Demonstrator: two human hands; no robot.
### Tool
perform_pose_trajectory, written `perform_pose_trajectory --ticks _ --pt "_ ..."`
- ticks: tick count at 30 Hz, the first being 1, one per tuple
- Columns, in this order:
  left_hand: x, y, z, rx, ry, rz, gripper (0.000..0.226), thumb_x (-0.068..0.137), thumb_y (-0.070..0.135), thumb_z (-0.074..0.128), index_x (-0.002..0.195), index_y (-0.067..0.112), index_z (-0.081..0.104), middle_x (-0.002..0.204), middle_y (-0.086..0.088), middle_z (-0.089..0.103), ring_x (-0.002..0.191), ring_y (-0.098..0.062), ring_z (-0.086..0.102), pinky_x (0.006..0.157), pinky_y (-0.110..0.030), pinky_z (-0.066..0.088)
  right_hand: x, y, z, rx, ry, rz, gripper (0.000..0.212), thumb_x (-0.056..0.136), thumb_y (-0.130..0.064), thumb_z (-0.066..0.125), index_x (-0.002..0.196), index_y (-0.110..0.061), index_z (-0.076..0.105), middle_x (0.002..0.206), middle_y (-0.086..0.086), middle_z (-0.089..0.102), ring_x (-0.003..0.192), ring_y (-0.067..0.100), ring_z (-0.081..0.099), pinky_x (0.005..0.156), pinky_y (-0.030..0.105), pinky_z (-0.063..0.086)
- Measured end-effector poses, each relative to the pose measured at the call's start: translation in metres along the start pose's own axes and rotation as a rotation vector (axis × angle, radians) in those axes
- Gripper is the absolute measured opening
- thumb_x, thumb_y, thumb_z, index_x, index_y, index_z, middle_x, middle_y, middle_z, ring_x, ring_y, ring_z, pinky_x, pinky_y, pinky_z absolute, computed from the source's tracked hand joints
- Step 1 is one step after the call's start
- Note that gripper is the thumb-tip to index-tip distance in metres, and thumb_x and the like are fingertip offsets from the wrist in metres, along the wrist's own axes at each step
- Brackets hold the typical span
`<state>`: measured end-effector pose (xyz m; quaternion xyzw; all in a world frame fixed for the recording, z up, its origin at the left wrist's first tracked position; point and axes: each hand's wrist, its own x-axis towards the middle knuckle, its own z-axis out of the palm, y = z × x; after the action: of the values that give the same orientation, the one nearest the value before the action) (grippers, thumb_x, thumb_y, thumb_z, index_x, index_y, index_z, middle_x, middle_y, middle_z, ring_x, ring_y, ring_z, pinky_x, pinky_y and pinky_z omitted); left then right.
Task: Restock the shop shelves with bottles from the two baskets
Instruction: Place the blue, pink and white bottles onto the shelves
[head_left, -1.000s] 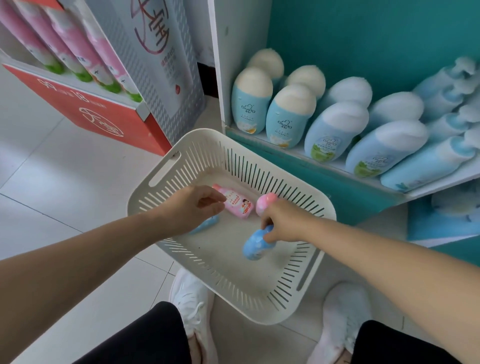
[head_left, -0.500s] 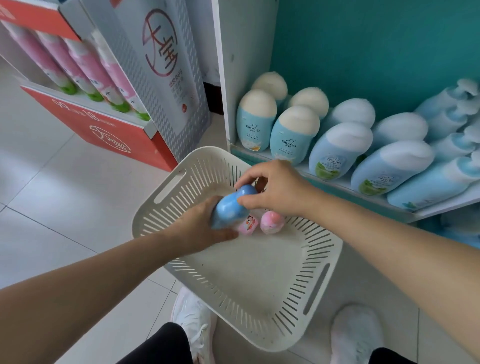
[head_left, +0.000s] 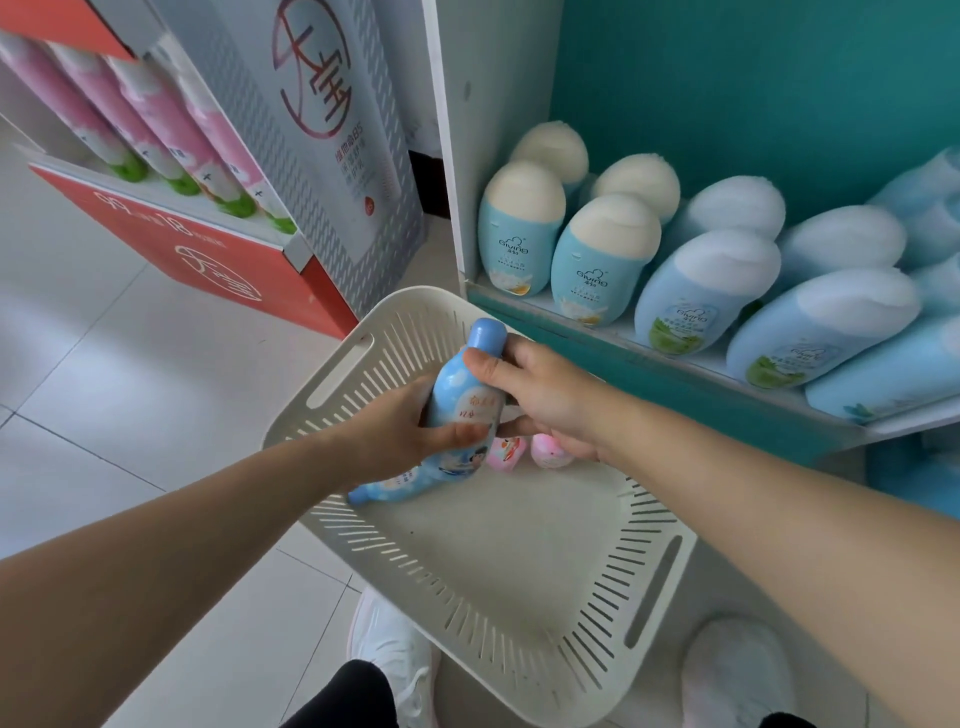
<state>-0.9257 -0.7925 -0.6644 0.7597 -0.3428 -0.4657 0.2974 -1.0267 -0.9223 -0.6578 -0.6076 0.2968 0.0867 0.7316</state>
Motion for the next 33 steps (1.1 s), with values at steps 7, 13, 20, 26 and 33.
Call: perform_pose_trajectory --ticks 7,13,20,26,33 --pt "0.043 -0.048 -0.026 0.691 -0.117 -0.171 0.076 0.073 0.041 0.075 0.137 0.022 0.039 0.131 0.004 0.053 0.120 -0.016 0.050 0.099 -0.026 0.038 0.018 0.019 -0.012 0.032 0.182 -0.068 0.014 0.094 -0.030 0.053 0.107 -0.026 0.054 0.113 -0.003 0.061 0.098 0.010 0.062 0.083 0.033 0.053" --pt "0.057 -0.120 0.005 0.873 -0.192 -0.292 0.075 0.084 0.035 0.064 0.145 0.018 0.022 0.139 -0.008 0.040 0.127 -0.023 0.042 0.100 -0.027 0.034 0.023 0.039 -0.024 0.069 0.194 0.022 0.020 0.096 -0.025 0.050 0.116 -0.020 0.050 0.092 -0.006 0.057 0.065 -0.004 0.055 0.042 0.011 0.042" --pt "0.076 -0.151 0.023 0.763 -0.124 -0.363 0.082 0.076 0.039 0.071 0.139 0.014 0.025 0.128 -0.016 0.045 0.117 -0.031 0.048 0.095 -0.032 0.039 0.022 0.049 -0.026 0.081 0.195 0.068 0.016 0.097 -0.029 0.049 0.110 -0.020 0.049 0.082 -0.015 0.058 0.044 -0.008 0.055 0.040 0.011 0.042" --pt "0.077 -0.165 0.031 0.906 -0.163 -0.354 0.085 0.074 0.039 0.069 0.138 0.016 0.017 0.124 -0.009 0.043 0.108 -0.030 0.055 0.092 -0.040 0.046 0.024 0.060 -0.027 0.025 0.162 0.056 0.014 0.095 -0.032 0.049 0.108 -0.025 0.050 0.093 -0.017 0.059 0.079 0.000 0.059 0.074 0.026 0.051" --pt "0.077 -0.139 0.026 0.982 -0.148 -0.239 0.076 0.080 0.033 0.064 0.140 0.020 0.019 0.117 -0.011 0.035 0.094 -0.032 0.059 0.081 -0.041 0.050 0.018 0.057 -0.035 0.003 0.183 0.047 0.017 0.095 -0.035 0.049 0.110 -0.025 0.050 0.098 -0.008 0.058 0.083 0.011 0.057 0.070 0.032 0.047"
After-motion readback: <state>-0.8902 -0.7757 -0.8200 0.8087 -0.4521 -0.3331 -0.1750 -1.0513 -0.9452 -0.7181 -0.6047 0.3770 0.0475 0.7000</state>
